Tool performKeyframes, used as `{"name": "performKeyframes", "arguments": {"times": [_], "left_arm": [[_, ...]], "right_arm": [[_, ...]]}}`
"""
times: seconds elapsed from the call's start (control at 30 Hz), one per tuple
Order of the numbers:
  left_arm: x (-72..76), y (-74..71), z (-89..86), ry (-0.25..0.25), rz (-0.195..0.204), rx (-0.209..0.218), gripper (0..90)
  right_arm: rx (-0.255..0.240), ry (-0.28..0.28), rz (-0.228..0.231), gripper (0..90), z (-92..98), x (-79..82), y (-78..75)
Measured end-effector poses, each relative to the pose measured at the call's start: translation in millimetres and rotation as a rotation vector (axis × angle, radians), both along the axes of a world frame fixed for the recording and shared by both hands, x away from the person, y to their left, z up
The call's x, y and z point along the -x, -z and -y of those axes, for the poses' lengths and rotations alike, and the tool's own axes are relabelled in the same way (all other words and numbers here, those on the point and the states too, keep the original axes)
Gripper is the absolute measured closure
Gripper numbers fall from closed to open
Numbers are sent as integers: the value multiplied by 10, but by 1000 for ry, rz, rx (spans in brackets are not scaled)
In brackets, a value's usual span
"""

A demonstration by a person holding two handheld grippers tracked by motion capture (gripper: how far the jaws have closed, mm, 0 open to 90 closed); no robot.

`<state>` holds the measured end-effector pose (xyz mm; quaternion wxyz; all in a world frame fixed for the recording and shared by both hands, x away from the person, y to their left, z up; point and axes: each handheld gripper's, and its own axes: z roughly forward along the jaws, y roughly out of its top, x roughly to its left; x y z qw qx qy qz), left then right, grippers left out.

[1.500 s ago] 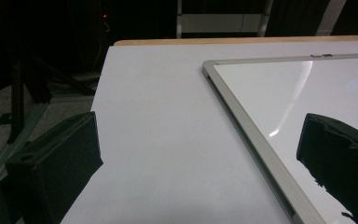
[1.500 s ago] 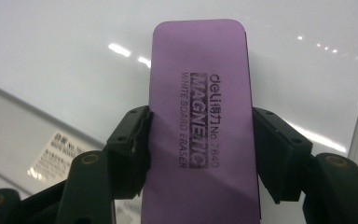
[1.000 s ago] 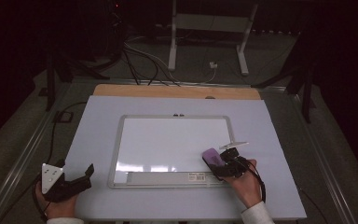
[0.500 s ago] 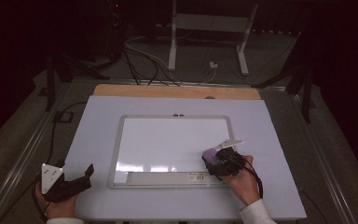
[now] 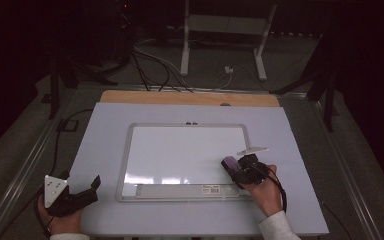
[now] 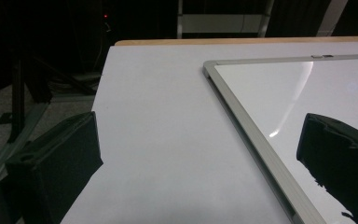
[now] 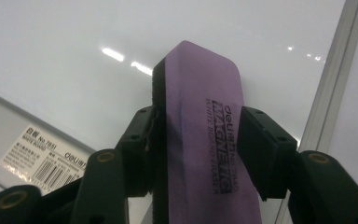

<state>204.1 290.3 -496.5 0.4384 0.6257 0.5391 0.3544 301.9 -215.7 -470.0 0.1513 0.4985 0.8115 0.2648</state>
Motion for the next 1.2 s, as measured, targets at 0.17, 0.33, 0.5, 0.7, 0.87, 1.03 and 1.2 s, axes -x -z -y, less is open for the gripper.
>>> {"name": "performKeyframes", "arguments": {"times": [0.17,0.33,0.5,0.7,0.87,1.03,1.2], "left_arm": [[-3,3,2,1,-1,1,4],[-5,5,3,0,-2,0,4],[-5,5,8,-1,-2,-2,4],[-7,6,9,0,-3,-3,4],[-6,5,10,-1,-3,-4,4],[-4,5,7,-2,-3,-1,4],[-5,6,5,-1,-3,-1,4]], "right_arm": [[-55,22,19,584,97,-14,-43],[-83,57,30,634,200,-11,-90],[-81,67,38,644,263,1,-109],[-86,78,32,638,271,36,-124],[-62,58,69,581,237,36,-126],[-26,39,92,567,175,-26,-133],[-17,75,57,614,159,-89,-99]]}}
